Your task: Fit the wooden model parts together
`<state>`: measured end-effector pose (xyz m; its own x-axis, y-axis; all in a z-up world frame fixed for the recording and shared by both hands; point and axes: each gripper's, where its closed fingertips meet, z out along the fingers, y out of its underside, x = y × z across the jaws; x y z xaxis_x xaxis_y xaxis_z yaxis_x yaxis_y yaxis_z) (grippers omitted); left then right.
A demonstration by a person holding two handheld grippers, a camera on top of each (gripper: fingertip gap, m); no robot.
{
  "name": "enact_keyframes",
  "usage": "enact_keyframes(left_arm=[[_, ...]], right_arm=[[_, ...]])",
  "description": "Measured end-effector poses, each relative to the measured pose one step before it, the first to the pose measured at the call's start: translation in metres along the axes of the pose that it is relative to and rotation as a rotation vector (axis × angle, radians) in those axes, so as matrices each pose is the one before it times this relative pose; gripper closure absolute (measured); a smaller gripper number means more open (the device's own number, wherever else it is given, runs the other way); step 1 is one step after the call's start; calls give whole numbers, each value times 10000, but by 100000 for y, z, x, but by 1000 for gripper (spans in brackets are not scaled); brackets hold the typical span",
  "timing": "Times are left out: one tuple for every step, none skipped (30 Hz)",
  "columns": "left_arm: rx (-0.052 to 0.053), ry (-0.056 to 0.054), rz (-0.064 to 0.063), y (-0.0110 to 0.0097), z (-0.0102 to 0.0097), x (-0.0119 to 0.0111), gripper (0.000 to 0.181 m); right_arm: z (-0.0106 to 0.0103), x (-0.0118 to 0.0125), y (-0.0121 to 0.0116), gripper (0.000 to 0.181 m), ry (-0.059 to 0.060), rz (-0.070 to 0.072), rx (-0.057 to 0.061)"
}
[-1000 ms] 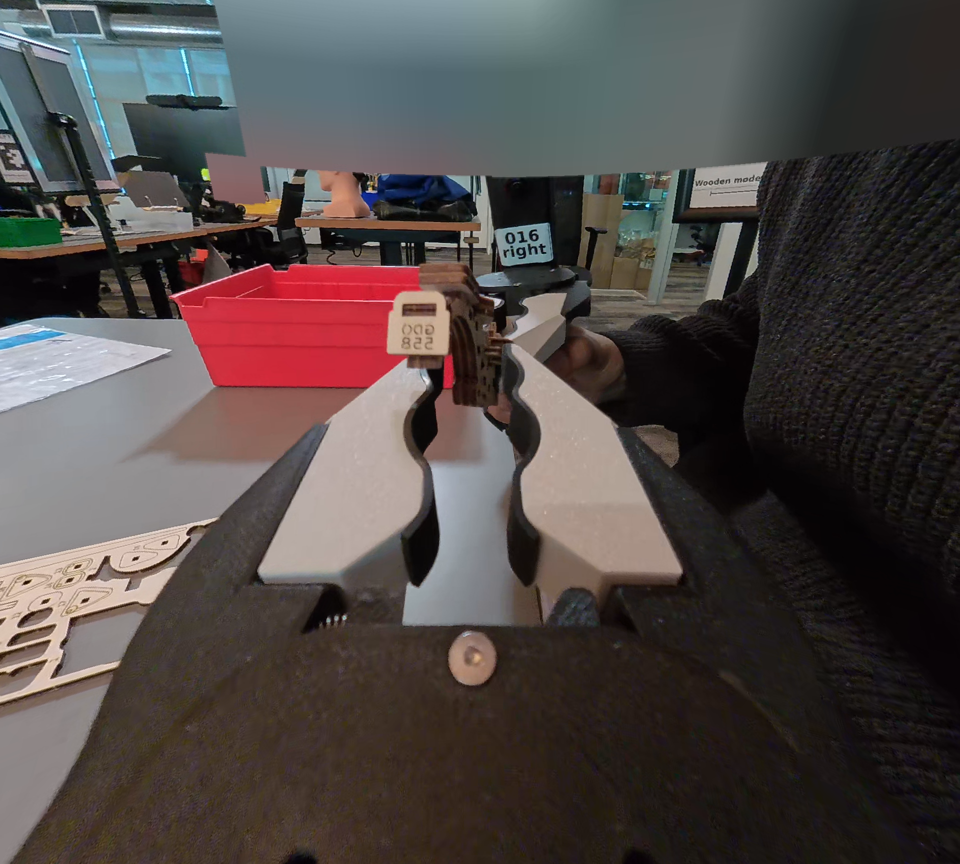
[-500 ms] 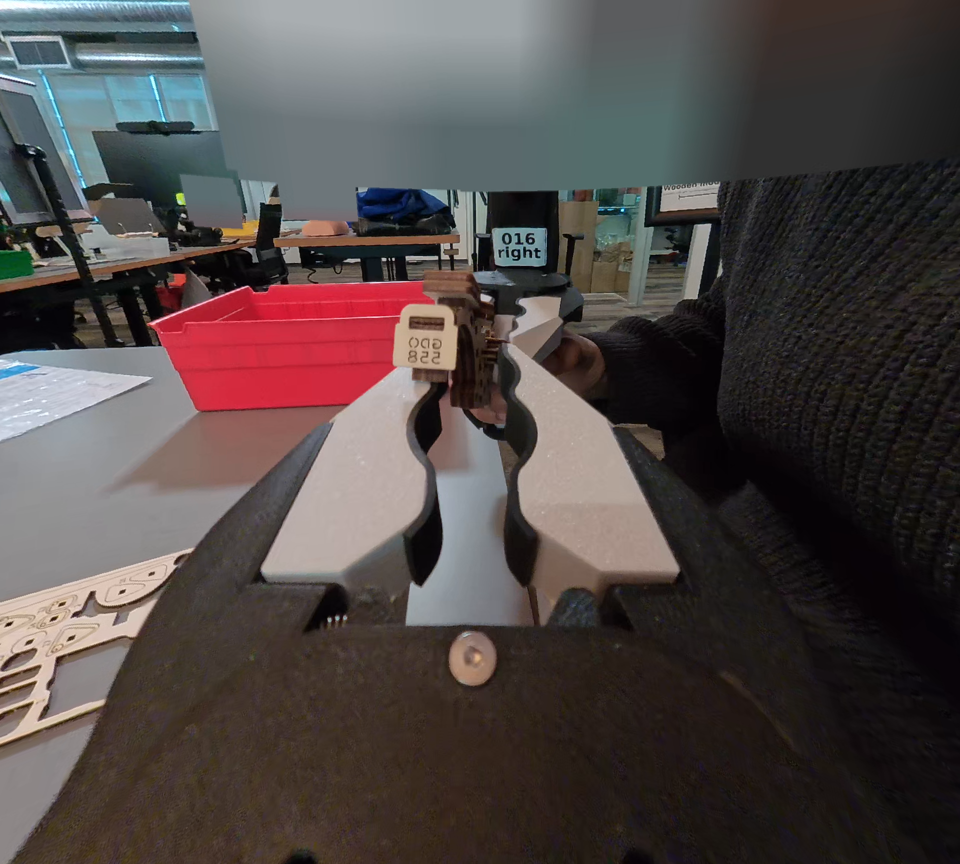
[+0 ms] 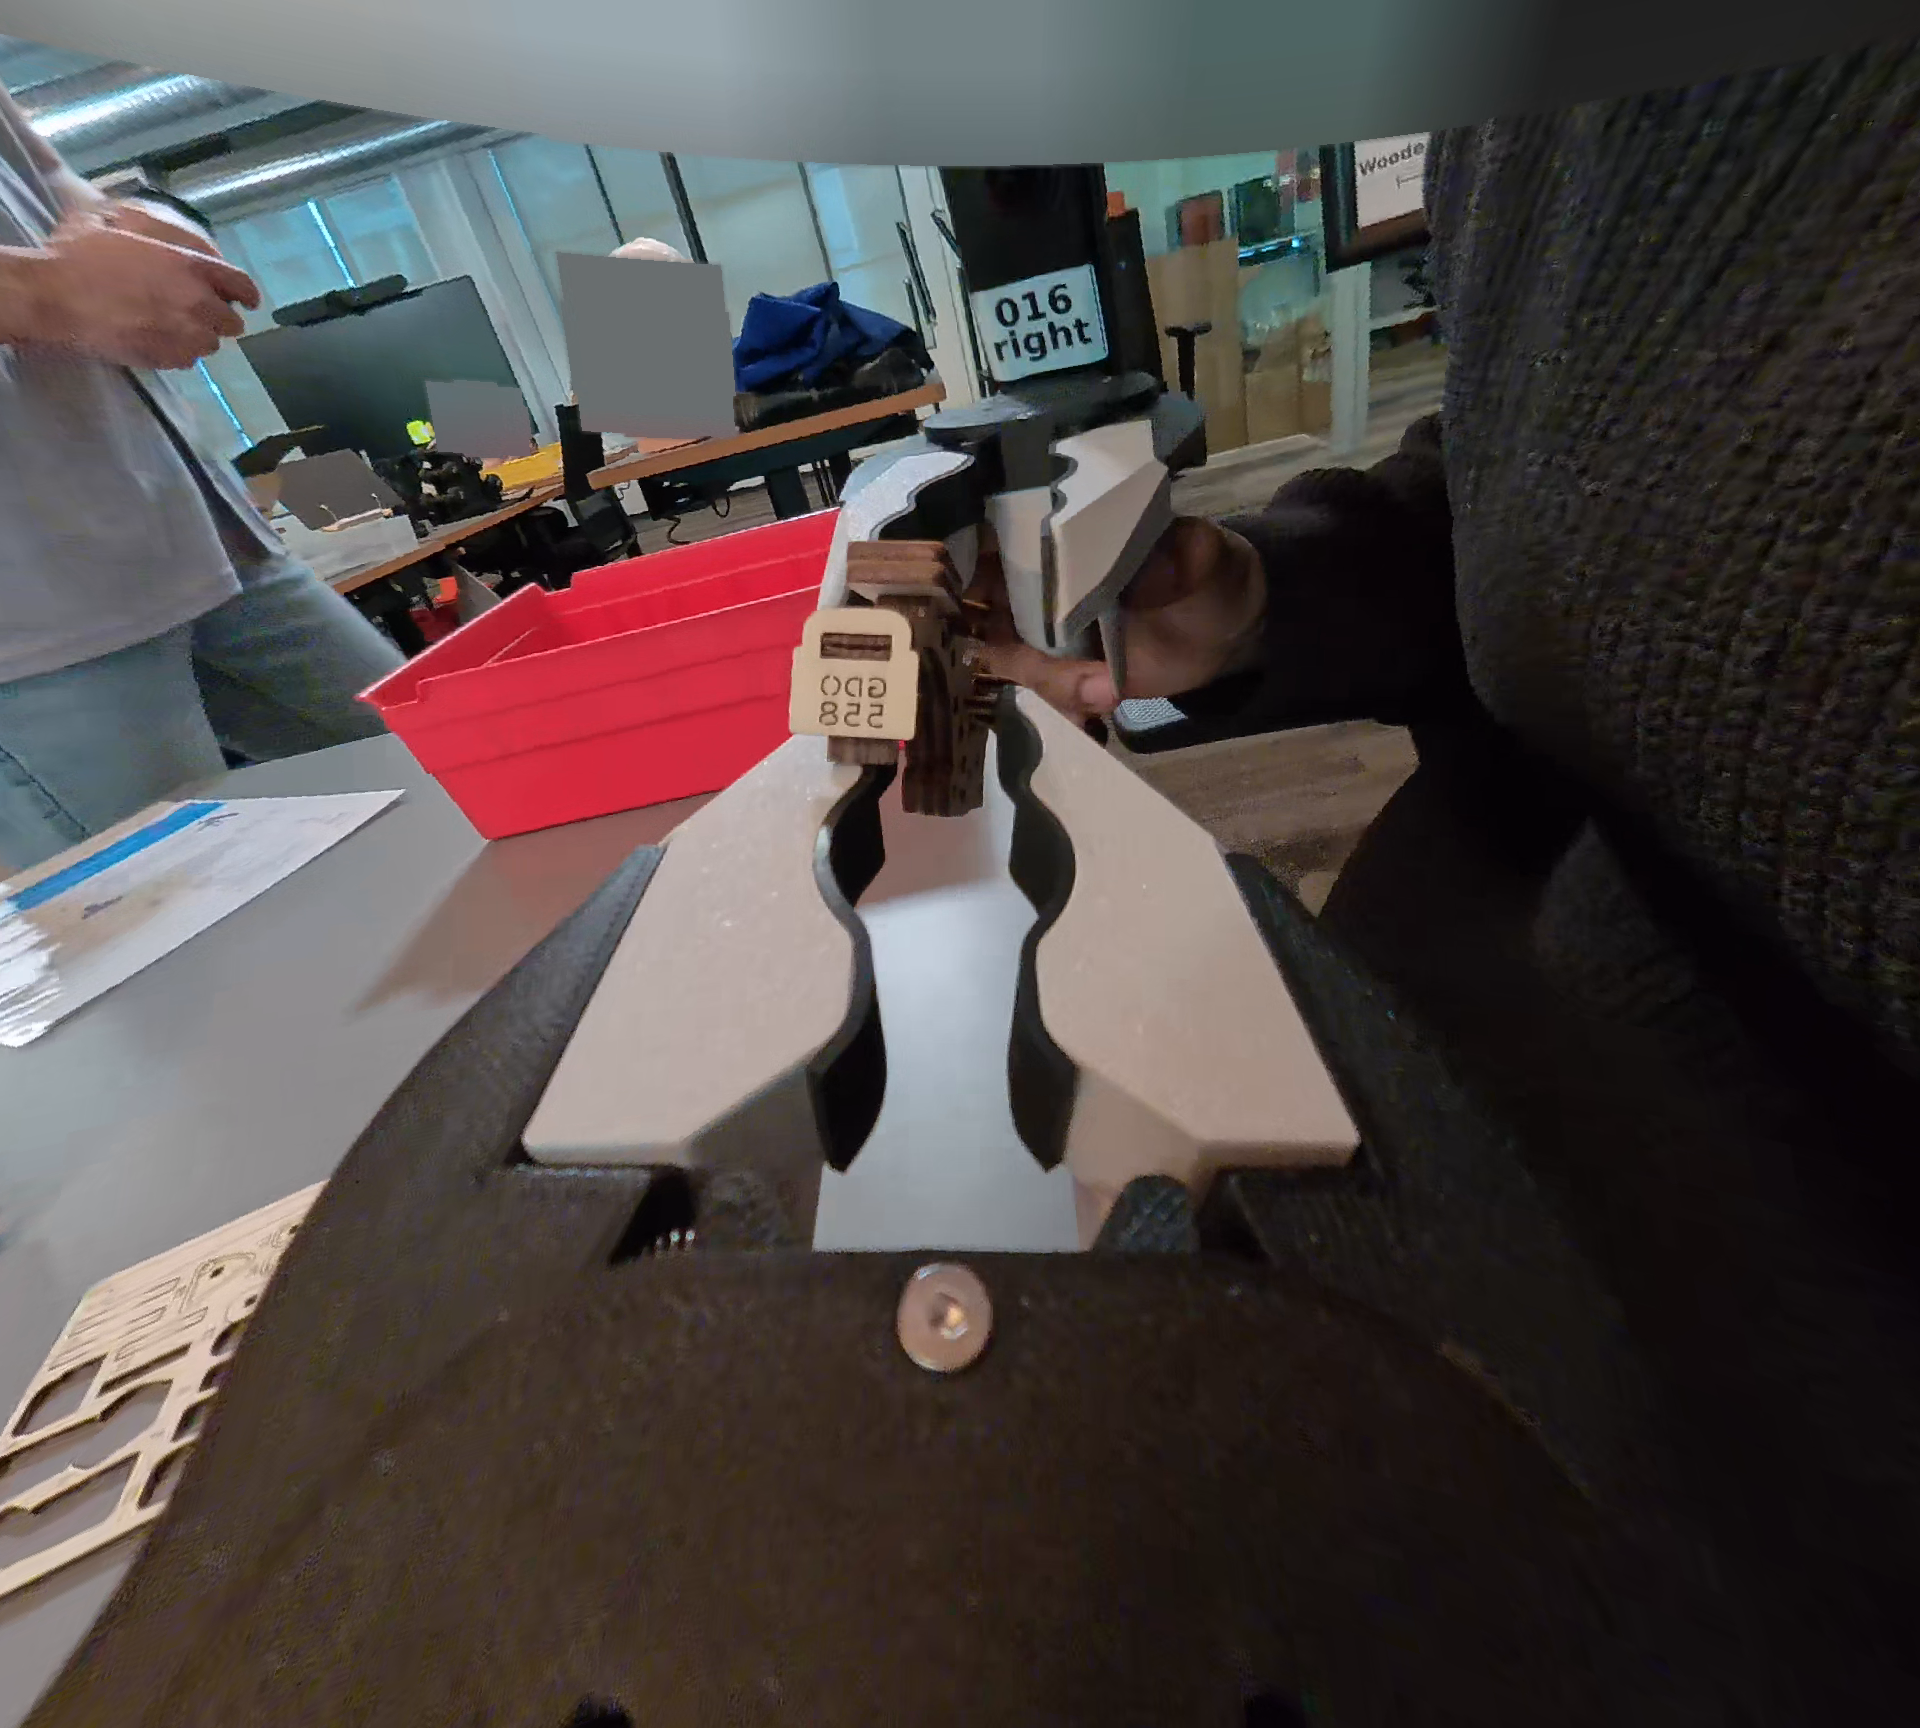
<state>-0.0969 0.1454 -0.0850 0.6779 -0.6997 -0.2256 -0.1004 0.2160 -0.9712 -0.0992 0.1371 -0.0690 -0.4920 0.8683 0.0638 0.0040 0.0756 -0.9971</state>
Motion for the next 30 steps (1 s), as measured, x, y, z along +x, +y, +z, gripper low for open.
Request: enact_keyframes(left_arm=[[23, -3, 21, -50, 54, 70, 164], [52, -40, -11, -96, 3, -45, 164], [40, -17, -25, -90, -33, -62, 164], [1, 14, -22, -26, -33, -49, 164], [3, -6, 9, -1, -27, -42, 164], [8, -18, 36, 12, -25, -30, 164], [-46, 13, 43, 90, 15, 29, 164], [-48, -5, 69, 102, 13, 31, 164], [-31, -20, 72, 70, 12, -8, 164], [-67, 23, 44, 122, 21, 35, 164], [-71, 16, 11, 139, 3, -6, 164], [-41, 31, -14, 109, -11, 15, 164], [-50, 25, -45, 145, 1, -17, 164], [-70, 29, -45, 165, 9, -22, 164], [-49, 39, -19, 144, -4, 20, 164], [-28, 18, 14, 93, -1, 7, 164], [-21, 28, 27, 54, 6, 47, 164], [-18, 30, 43, 22, 3, 69, 164], [-16, 9, 73, 10, -1, 53, 164], [-35, 9, 86, 41, 21, 65, 164], [-47, 5, 88, 61, 21, 81, 164], [-40, 3, 80, 58, 24, 57, 164], [-44, 6, 47, 73, 27, 50, 164], [-30, 1, 12, 64, 8, 28, 164], [-9, 2, -19, 37, 0, 1, 164], [-29, 2, -70, 63, -2, -23, 164], [-42, -25, -109, 85, 23, -85, 164], [-67, -52, -169, 140, 46, -120, 164], [-77, 13, -227, 205, 81, -48, 165], [-105, 35, -282, 301, 88, -39, 165]], right_arm=[[75, -154, 222, 144, -32, -117, -160], [34, -79, 168, 145, -20, -74, -102], [12, -63, 77, 145, -38, -21, -22], [-22, -68, 10, 146, -70, 31, 27], [-23, -52, -3, 146, -76, 61, 31], [-9, -49, 24, 147, -74, 59, 2], [-3, -59, 39, 148, -60, 22, -19], [8, -46, 28, 149, -28, -30, -30], [0, -31, 41, 150, -9, -67, -56], [-19, -48, 54, 152, -10, -84, -89], [-27, -40, 64, 155, -1, -87, -106], [-40, -22, 68, 157, 2, -82, -108], [-32, -25, 111, 158, -2, -64, -133], [-40, 15, 166, 159, 11, -51, -165], [-18, 22, 205, 159, 18, -59, -176], [4, 16, 239, 158, 19, -72, -193], [8, 14, 262, 159, 28, -89, -209], [26, 0, 241, 159, 43, -116, -197], [30, -15, 168, 159, 43, -136, -163], [42, -42, 122, 158, 30, -132, -132], [49, -56, 97, 158, 18, -113, -123], [52, -52, 102, 158, 14, -98, -119], [45, -46, 97, 158, 18, -85, -106], [47, -24, 93, 158, 31, -69, -93], [27, 3, 76, 158, 37, -53, -78], [30, 32, 78, 158, 40, -26, -73], [29, 75, 112, 158, 55, 19, -82], [51, 127, 152, 158, 58, 80, -96], [51, 142, 232, 159, 40, 133, -113], [55, 147, 289, 159, 15, 182, -116]])
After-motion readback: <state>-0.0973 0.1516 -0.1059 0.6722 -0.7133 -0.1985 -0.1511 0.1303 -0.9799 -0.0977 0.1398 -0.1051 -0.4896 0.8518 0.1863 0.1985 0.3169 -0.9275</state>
